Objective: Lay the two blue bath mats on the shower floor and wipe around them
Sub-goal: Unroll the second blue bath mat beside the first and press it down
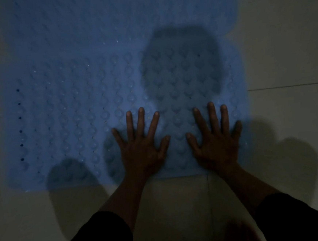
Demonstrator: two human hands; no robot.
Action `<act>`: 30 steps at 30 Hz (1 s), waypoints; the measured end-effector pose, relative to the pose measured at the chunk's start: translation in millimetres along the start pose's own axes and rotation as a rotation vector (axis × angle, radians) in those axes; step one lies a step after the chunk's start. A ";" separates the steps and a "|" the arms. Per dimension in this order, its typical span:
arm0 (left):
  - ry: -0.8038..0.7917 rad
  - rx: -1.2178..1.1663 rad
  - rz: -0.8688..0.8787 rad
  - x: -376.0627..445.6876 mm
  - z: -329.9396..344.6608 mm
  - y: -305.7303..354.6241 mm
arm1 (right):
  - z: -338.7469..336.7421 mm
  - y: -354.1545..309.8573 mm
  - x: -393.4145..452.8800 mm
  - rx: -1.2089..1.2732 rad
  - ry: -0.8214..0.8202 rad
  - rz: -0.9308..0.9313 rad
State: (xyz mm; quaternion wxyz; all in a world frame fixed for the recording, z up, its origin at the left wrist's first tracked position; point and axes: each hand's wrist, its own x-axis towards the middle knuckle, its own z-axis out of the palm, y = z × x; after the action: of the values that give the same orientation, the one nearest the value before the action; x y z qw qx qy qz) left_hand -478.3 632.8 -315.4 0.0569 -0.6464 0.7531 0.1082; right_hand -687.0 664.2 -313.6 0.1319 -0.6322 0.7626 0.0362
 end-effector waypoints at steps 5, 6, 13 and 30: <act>0.070 -0.032 0.007 -3.3 4.5 0.4 | 4.0 0.1 -2.7 0.040 0.062 -0.010; 0.076 -0.043 0.006 -3.9 5.8 0.0 | 4.6 0.5 -2.3 0.053 0.047 -0.009; -0.135 -0.102 0.033 -1.1 -8.9 -5.6 | -6.3 2.0 -0.5 0.093 -0.114 -0.021; -0.257 -0.352 -0.047 91.8 -120.6 -42.8 | -108.6 -66.9 87.9 0.447 -0.129 0.009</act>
State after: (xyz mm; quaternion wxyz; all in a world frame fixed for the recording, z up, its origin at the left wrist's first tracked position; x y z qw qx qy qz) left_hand -444.1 510.0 -223.0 0.0411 -0.6445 0.6940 0.3183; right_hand -653.3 542.9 -223.3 0.3171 -0.5804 0.7443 -0.0927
